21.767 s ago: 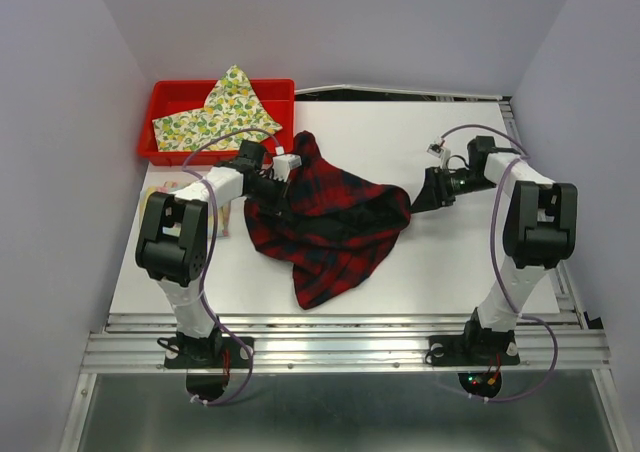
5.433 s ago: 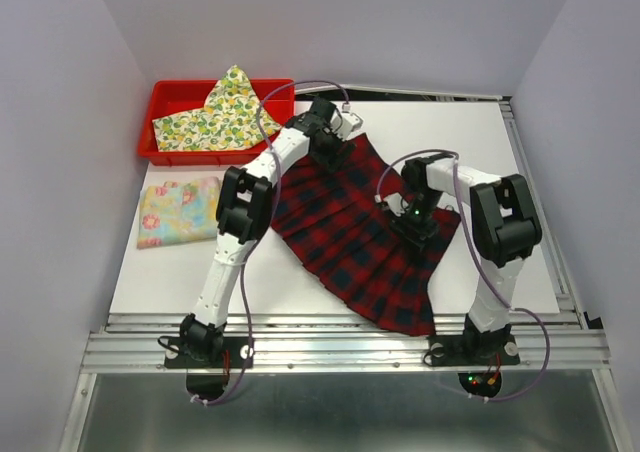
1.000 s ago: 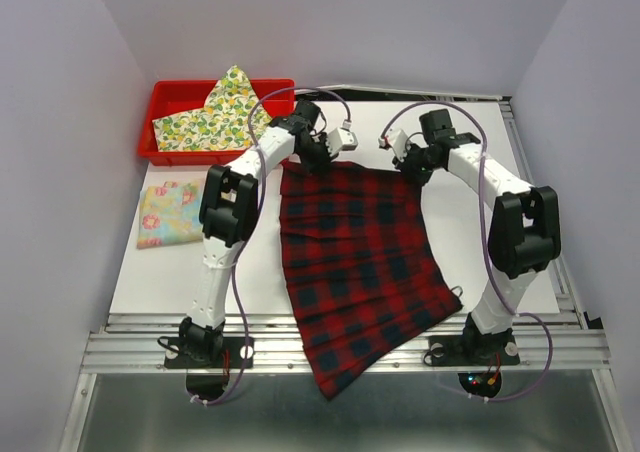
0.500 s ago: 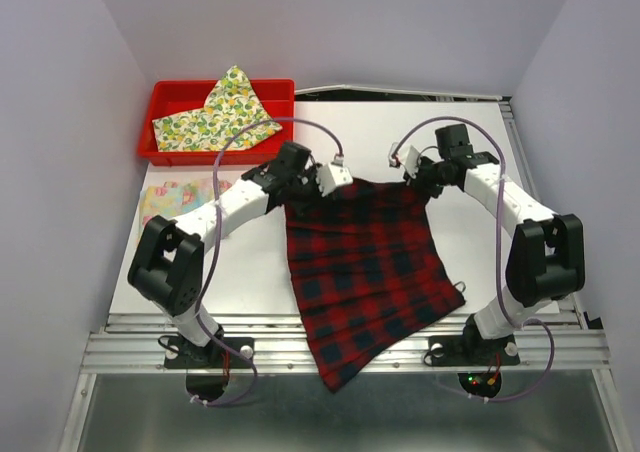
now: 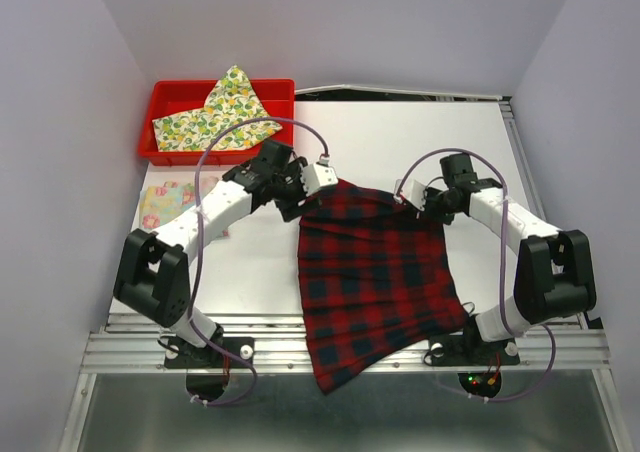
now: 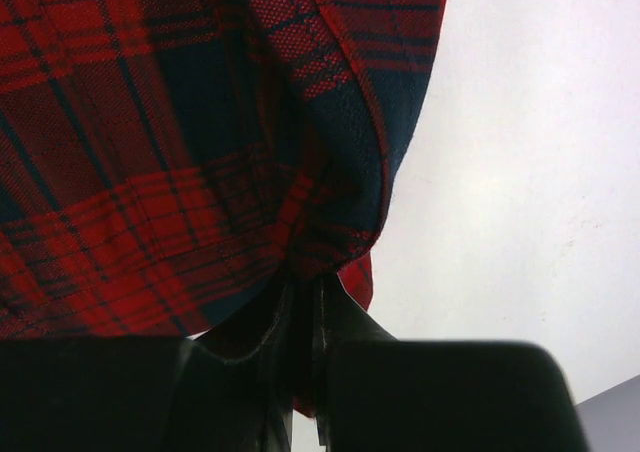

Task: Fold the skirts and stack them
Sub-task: Fold the skirt

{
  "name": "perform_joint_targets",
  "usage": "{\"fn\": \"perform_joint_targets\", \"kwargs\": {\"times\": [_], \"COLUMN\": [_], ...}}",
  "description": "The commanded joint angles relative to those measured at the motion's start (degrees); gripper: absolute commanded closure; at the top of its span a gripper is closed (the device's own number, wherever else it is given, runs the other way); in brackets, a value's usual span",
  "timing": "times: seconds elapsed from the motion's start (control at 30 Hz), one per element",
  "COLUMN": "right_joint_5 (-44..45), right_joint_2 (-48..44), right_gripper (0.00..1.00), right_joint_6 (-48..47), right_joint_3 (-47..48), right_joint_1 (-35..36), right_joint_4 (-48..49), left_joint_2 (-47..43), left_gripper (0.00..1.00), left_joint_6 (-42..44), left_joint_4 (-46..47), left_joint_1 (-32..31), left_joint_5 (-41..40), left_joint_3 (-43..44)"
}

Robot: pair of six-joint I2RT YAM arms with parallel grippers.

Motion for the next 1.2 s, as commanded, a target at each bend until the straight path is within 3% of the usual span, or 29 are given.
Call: {"fn": "perform_joint_targets", "kwargs": {"times": [0.0, 0.2, 0.43, 0.63, 0.73, 0.83, 0.97, 1.03, 1.17], "right_joint_5": [1.20, 1.64, 1.91, 2.44, 2.17, 2.26, 2.61, 2.61, 2.79], "right_joint_2": [0.35, 2.20, 2.20, 2.12, 2.11, 2.38, 2.47, 2.99, 5.88], "right_gripper": [0.99, 0.99, 0.99, 0.99, 0.99, 0.99, 0.99, 0.99, 0.99], "right_joint_6": [0.20, 3.71, 4.07, 4.24, 4.77, 4.95, 6.08, 7.75, 12.76], "right_joint_3": [-0.34, 2.39, 3.18, 3.36, 3.79, 4.06, 4.50, 5.02, 10.01], "right_joint_1": [0.13, 0.13, 0.13, 0.13, 0.13, 0.13, 0.13, -0.49, -2.77], "right_joint_4": [0.93, 0.85, 0.85, 1.02, 1.02, 1.02, 1.02, 1.28, 2.07], "left_joint_2": [4.43, 11.47, 21.83, 25.36, 25.62, 26.24, 25.80, 25.98, 27.29], "left_gripper": [0.20, 0.13, 0.12, 0.12, 0.23, 0.44, 0.89, 0.99, 1.00], "left_joint_6": [2.57, 10.13, 8.82, 11.72, 11.72, 11.72, 11.37, 11.20, 10.06], "left_joint_4": [2.62, -1.34, 1.65, -0.99, -0.28, -0.72, -1.69, -2.65, -5.81], "left_joint_1": [-0.19, -3.96, -5.20, -6.08, -6.34, -6.17, -4.85, -3.89, 0.67], "left_joint_5": [0.26, 2.02, 1.67, 4.13, 3.52, 2.81, 2.90, 2.37, 0.97], "left_joint_3": [7.26, 13.07, 19.91, 21.16, 20.19, 20.45, 22.03, 24.39, 32.19]}}
